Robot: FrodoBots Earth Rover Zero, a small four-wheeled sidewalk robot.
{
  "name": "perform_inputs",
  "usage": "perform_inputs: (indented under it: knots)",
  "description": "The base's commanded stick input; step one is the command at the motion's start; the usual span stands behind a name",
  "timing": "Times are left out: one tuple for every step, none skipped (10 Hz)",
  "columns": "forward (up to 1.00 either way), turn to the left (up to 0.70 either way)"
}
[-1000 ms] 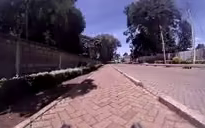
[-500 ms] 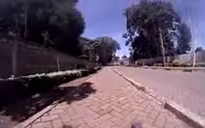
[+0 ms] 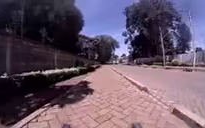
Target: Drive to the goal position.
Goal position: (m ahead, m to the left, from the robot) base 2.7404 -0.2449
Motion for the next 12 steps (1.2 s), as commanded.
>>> perform_inputs:
  knots:
    - [0.70, -0.26]
    - [0.70, -0.21]
    - [0.70, -0.17]
    - [0.70, -0.12]
    - [0.70, -0.08]
    - [0.70, -0.03]
    - [0.70, -0.02]
    - [0.70, -0.08]
    - [0.70, -0.14]
    - [0.70, -0.20]
    - [0.70, -0.25]
    - [0.70, -0.31]
